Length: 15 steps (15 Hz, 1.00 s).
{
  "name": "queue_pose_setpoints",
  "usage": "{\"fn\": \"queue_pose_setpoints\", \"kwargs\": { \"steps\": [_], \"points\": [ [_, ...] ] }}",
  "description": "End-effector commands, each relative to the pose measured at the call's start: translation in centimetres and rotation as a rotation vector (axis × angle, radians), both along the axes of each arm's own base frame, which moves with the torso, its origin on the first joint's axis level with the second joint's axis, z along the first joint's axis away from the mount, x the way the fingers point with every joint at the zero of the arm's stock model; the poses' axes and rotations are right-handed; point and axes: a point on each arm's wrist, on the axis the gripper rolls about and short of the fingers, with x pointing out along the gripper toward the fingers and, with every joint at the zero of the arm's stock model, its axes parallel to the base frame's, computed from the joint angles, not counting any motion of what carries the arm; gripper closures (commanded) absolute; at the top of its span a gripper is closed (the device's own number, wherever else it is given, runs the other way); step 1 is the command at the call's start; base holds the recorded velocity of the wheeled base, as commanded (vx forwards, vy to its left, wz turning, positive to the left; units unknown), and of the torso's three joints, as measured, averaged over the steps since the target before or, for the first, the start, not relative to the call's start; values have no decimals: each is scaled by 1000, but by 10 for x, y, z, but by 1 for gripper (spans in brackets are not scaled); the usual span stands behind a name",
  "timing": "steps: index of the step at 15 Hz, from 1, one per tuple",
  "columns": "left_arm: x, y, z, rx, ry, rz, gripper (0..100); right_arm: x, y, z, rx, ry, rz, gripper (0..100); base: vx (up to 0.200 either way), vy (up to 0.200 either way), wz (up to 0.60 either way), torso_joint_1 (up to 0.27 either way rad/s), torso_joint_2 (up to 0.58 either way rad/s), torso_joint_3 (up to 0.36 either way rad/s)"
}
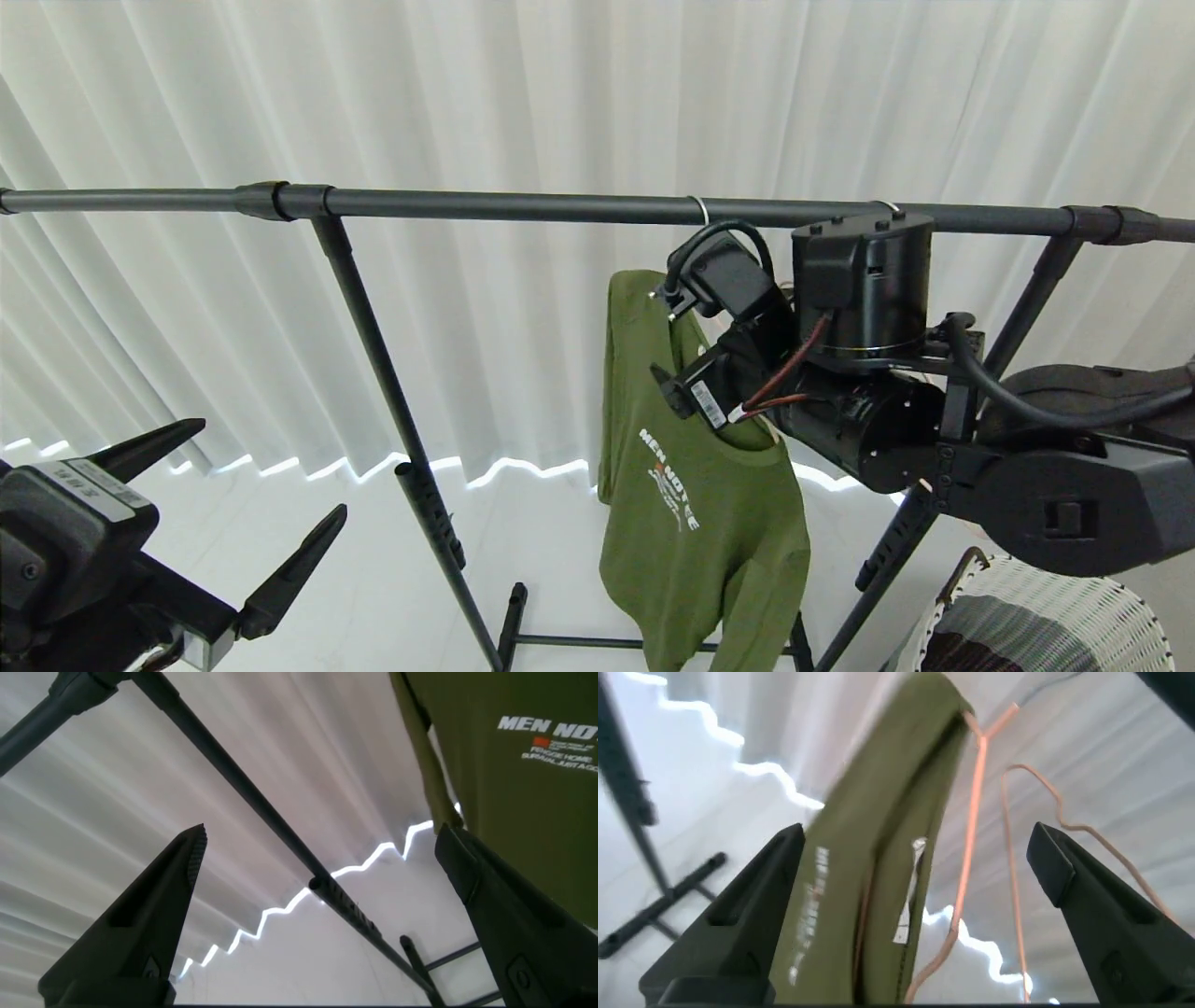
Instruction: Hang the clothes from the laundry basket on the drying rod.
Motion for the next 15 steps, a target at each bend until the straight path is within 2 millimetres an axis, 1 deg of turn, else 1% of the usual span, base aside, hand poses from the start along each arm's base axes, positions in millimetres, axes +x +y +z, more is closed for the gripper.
{"fn": "queue_pose_setpoints", "kwargs": {
  "steps": [1, 3, 5, 7, 9, 12, 15],
  "points": [
    [0, 0, 0, 0, 0, 5, 0, -7, -10, 12, 27, -16, 17, 0, 0, 0, 0, 0, 0, 0],
    [1, 2, 0, -1, -2, 20, 0, -13, -31, 24, 64, -23, 51, 0, 0, 0, 0, 0, 0, 0],
    [1, 2, 1, -3, -2, 19, 0, -31, -55, 31, 72, -5, 144, 0, 0, 0, 0, 0, 0, 0],
    [1, 2, 0, -4, 0, 17, 0, -49, -74, 32, 66, 16, 207, 0, 0, 0, 0, 0, 0, 0],
    [1, 2, 1, -5, -3, 17, 0, -62, -89, 31, 71, 20, 226, 0, 0, 0, 0, 0, 0, 0],
    [2, 2, 2, -9, -4, 19, 0, -77, -108, 28, 88, 26, 236, 0, 0, 0, 0, 0, 0, 0],
    [1, 2, 2, -20, -2, 19, 0, -93, -140, 27, 84, 36, 201, 0, 0, 0, 0, 0, 0, 0]
  ]
}}
